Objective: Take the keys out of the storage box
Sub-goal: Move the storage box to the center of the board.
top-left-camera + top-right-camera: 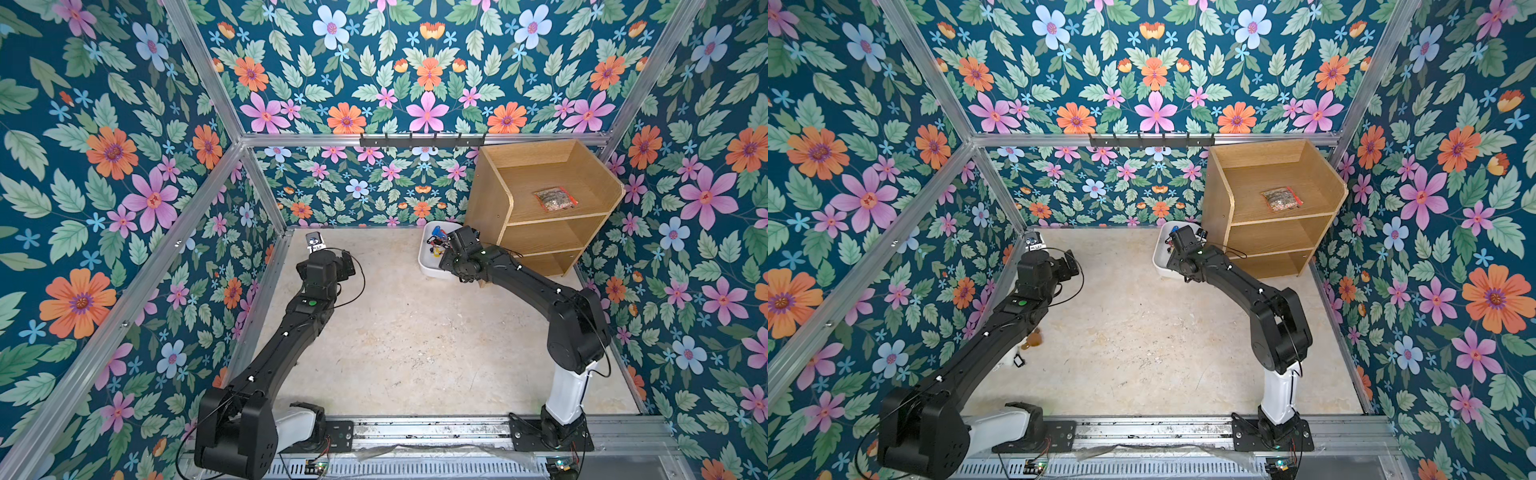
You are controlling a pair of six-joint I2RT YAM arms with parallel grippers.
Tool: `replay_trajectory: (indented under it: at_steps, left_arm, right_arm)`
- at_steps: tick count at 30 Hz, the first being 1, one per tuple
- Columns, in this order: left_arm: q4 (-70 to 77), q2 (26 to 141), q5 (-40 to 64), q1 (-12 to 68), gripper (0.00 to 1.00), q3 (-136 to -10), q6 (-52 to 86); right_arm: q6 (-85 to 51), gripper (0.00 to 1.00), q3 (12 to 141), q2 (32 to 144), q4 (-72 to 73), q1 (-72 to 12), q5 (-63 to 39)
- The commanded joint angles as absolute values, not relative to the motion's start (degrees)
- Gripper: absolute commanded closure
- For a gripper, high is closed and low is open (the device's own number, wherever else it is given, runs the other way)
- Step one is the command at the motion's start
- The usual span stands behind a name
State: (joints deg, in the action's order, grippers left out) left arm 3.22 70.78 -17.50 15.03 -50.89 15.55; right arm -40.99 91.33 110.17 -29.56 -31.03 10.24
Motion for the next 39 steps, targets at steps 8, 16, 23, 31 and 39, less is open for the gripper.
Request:
replay_trajectory:
  at_steps: [8, 16, 23, 31, 39]
  left_arm:
    - [-3.87, 75.89, -9.98, 15.03, 0.01, -54.6, 19.5]
    - [-5.88, 78.0, -8.91, 15.1, 0.01, -56.02, 19.69]
    - [-8.03, 80.59, -7.73, 15.03, 0.01, -58.02, 19.91]
    - [-8.35, 81.44, -6.77, 15.07, 0.01, -58.45, 19.87]
    - [-8.39, 81.61, -7.03, 15.06, 0.01, -58.4, 19.93]
  right_arm:
    - [-39.58, 0.32, 99.35, 115.99, -36.59, -27.63, 10.5]
    - [-38.51, 0.38, 105.35, 122.41, -39.09, -27.59, 9.89]
    - [-38.05, 0.38, 107.36, 125.49, -40.92, -27.1, 11.08]
    - [-37.44, 0.44, 109.79, 128.12, -42.65, -26.46, 11.75]
    - [-37.33, 0.58, 109.23, 128.83, -42.66, -26.49, 10.87]
